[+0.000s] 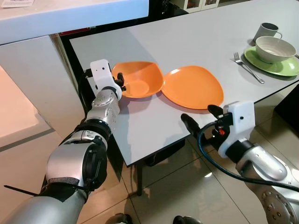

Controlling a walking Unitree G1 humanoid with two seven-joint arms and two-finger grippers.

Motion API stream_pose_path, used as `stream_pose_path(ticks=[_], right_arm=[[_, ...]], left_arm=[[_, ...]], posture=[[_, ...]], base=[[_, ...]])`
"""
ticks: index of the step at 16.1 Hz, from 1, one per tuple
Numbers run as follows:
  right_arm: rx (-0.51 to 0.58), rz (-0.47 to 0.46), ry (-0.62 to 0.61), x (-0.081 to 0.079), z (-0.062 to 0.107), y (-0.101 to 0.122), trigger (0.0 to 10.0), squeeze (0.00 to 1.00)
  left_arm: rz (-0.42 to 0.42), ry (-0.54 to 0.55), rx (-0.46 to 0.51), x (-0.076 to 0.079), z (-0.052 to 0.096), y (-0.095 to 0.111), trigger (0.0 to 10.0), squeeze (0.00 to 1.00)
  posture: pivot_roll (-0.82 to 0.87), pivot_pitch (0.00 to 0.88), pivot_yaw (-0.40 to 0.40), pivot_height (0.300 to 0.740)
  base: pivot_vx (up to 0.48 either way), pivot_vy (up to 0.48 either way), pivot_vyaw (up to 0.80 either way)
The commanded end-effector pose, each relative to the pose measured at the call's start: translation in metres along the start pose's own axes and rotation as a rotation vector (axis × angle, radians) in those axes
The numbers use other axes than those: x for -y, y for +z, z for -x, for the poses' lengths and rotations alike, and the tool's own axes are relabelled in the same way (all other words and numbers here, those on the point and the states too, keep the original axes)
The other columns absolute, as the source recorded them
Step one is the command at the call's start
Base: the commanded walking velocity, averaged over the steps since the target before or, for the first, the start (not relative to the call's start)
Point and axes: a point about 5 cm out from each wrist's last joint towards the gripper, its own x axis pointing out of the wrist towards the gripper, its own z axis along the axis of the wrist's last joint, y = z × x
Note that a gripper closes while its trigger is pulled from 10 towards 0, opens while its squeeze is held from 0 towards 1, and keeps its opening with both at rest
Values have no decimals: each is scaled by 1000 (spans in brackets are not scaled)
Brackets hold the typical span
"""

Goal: Setting the table

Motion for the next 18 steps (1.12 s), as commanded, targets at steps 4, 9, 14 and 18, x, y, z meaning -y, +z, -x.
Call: stream_pose_path(ticks=[4, 9, 14, 18], right_arm=[[31, 1, 2, 3, -9, 3, 10000, 0], [87, 15, 1, 7, -24, 9, 10000, 0], [100, 30, -15, 10, -28, 8, 10000, 0], [106, 32, -54, 12, -27, 5, 10000, 0]], left_arm=[[-40, -139, 91, 7, 0, 11, 10000, 0], [-123, -559, 254, 46, 14, 26, 10000, 0], [-383, -566, 365, 35, 47, 16, 10000, 0], [-412, -563, 405, 17, 109, 12, 10000, 0]], posture=[[-116, 32, 0, 740], [-71, 0, -12, 740], [-33, 0, -9, 740], [-21, 0, -18, 740]], base=[[0, 0, 0], [0, 0, 0], [0, 0, 0], [0, 0, 0]])
